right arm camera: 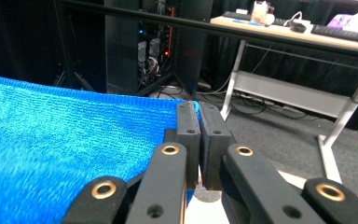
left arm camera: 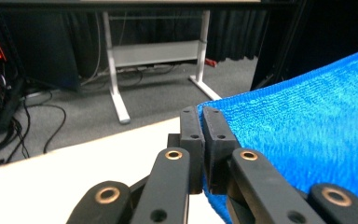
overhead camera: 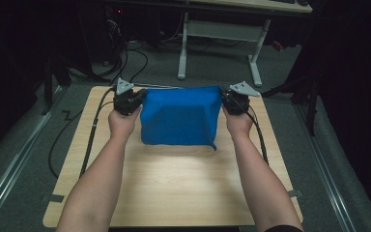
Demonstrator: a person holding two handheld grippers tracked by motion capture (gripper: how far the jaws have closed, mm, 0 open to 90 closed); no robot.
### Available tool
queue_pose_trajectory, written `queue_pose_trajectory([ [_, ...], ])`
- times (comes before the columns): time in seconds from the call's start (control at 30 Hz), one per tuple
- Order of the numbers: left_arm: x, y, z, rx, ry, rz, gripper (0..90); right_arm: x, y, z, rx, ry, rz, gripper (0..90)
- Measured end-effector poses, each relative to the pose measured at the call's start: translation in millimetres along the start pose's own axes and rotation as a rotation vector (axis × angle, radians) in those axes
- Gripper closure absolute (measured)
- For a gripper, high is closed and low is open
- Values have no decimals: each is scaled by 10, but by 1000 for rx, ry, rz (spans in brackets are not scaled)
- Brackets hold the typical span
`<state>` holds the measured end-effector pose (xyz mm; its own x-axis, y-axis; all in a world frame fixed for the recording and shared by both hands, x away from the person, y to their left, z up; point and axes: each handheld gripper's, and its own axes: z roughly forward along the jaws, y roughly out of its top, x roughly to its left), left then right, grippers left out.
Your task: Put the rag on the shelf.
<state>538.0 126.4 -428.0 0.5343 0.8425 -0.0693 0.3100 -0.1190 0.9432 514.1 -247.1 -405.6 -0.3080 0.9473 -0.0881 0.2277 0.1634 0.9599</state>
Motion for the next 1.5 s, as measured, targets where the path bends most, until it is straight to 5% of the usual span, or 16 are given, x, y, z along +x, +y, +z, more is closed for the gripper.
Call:
queue_pose_trajectory([
  [0.33,-116,-410,-66,49,-46,-53,880,128,-336,-67,64,10,10,891],
  [0.73,-155,-689,-21,78,-75,-87,880,267,-748,-25,148,48,26,890],
  [1.5,-194,-920,33,125,-100,-106,875,339,-987,122,199,81,65,884],
])
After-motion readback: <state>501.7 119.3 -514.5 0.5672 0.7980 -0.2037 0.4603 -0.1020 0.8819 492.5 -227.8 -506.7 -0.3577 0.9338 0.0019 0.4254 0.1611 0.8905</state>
